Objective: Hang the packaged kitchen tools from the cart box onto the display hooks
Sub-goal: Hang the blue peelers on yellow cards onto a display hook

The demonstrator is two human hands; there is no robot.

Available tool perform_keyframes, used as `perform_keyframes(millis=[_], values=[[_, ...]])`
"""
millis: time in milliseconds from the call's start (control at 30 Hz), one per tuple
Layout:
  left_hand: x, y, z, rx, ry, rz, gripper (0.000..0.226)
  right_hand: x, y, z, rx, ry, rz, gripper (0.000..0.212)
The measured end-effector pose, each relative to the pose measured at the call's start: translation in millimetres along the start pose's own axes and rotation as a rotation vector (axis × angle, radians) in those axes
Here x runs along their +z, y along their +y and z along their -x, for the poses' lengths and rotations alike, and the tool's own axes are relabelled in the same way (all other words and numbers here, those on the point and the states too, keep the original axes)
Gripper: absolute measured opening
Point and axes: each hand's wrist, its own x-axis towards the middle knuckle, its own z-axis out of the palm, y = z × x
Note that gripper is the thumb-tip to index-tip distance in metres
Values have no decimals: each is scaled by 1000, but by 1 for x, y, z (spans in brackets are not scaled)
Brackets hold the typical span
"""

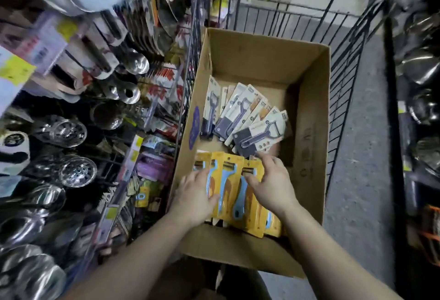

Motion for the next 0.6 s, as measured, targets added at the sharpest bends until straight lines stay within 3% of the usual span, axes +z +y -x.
perform_keyframes(millis=[233,333,433,600], values=[[49,-20,-51,-247,-76,192,88,59,21,-26,125,-196,-68,61],[68,-24,-63,-292,-76,152,96,80,30,-39,205,-233,-130,59],[78,-25,-67,-274,-57,68,84,95,35,-51,243,-282,-177,57],[76,-28,-65,-217,53,162,66,108,28,-62,269,-326,-258,49]])
